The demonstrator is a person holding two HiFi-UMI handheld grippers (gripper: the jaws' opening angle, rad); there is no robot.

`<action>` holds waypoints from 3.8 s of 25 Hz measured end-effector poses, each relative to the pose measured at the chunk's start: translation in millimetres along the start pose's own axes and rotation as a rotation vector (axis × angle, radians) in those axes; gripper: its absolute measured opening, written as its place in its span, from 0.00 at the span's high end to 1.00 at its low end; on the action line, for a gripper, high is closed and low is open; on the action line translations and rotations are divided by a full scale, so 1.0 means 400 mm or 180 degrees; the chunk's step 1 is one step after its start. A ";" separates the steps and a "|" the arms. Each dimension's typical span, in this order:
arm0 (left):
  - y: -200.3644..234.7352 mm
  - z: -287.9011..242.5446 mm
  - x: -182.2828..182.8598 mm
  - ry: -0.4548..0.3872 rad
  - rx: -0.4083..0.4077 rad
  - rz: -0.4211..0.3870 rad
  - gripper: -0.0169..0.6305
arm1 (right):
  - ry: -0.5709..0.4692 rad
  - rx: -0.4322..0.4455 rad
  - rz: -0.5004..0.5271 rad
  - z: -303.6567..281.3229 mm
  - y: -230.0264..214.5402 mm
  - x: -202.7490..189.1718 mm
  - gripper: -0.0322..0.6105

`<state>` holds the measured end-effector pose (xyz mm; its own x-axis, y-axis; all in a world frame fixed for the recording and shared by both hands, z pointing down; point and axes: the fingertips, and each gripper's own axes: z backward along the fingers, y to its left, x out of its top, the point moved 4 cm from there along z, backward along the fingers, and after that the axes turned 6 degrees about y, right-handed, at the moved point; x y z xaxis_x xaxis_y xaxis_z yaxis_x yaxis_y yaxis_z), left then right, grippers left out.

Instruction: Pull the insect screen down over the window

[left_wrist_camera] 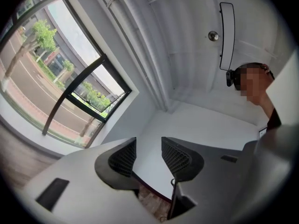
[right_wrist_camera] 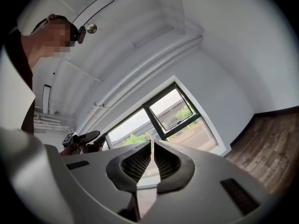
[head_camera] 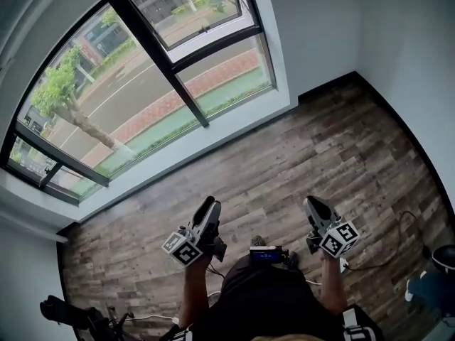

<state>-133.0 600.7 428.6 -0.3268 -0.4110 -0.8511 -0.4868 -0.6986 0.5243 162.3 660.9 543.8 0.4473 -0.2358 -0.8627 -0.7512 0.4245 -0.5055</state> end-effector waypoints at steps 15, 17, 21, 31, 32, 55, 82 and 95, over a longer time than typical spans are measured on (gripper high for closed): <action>0.362 -0.530 0.232 -0.0285 -0.0743 0.0164 0.96 | 0.0132 -0.0348 0.0491 -0.399 -0.289 0.292 0.94; 0.428 -0.556 0.301 -0.0318 -0.0638 -0.0007 0.96 | 0.0194 -0.0266 0.0556 -0.521 -0.314 0.314 0.94; 0.582 -0.603 0.377 -0.0355 -0.0351 -0.0121 0.96 | 0.0350 -0.0089 0.0586 -0.733 -0.352 0.304 0.94; 0.894 -0.775 0.491 -0.0325 0.0248 -0.0350 0.83 | 0.0878 0.0370 0.0561 -1.202 -0.534 0.275 0.94; 0.911 -0.796 0.506 -0.0309 0.0314 -0.0466 0.78 | 0.0900 0.0435 0.0590 -1.245 -0.553 0.289 0.94; 1.149 -1.327 0.948 -0.0887 0.0859 -0.1977 0.96 | 0.0852 0.0956 0.1765 -1.822 -0.898 0.739 0.94; 1.315 -1.520 1.892 -0.1217 0.1747 -0.4781 0.74 | -0.0076 0.0040 0.5073 -2.487 -0.665 1.529 0.87; 1.438 -1.868 2.157 0.0289 0.2930 -0.5742 0.70 | -0.0054 -0.0356 0.6223 -2.765 -0.641 1.922 0.87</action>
<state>-89.7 -593.3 -25.5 0.9257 0.2321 -0.2988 -0.3411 0.1706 -0.9244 162.1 -596.0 -4.1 -0.8961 0.4191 -0.1463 -0.1608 0.0006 0.9870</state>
